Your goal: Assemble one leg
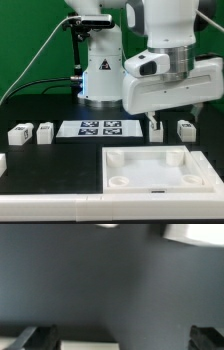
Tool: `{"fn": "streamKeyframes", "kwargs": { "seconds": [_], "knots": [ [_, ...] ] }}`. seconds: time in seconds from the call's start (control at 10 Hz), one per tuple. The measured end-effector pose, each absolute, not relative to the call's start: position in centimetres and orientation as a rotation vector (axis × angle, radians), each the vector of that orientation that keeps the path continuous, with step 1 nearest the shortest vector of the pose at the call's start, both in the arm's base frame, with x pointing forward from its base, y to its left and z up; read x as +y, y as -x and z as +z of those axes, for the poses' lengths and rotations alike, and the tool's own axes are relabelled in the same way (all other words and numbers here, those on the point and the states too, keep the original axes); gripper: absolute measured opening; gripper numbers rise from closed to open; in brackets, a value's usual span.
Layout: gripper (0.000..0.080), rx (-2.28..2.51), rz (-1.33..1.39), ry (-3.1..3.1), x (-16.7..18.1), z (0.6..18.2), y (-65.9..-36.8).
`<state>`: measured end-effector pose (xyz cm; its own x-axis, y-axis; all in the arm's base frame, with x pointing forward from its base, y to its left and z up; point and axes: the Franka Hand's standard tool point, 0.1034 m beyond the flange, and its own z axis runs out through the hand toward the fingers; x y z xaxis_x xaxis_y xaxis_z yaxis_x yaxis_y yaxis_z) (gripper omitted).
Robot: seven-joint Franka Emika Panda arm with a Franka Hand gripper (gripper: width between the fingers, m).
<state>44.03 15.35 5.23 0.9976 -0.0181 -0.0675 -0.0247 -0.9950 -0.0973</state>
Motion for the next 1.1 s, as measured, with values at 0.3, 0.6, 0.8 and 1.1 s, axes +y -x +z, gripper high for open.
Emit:
{"fn": "streamKeyframes", "kwargs": {
  "seconds": [0.3,0.6,0.8,1.1],
  "knots": [
    [0.0649,0.074,0.165,3.043,17.0,4.8,-43.4],
    [0.0649,0.064,0.289,3.046,16.8,4.5,-42.6],
    [0.0649,0.103,0.541,3.012,17.8,2.7,-41.1],
    [0.0649,0.074,0.909,2.915,18.6,2.1,-40.0]
  ]
}}
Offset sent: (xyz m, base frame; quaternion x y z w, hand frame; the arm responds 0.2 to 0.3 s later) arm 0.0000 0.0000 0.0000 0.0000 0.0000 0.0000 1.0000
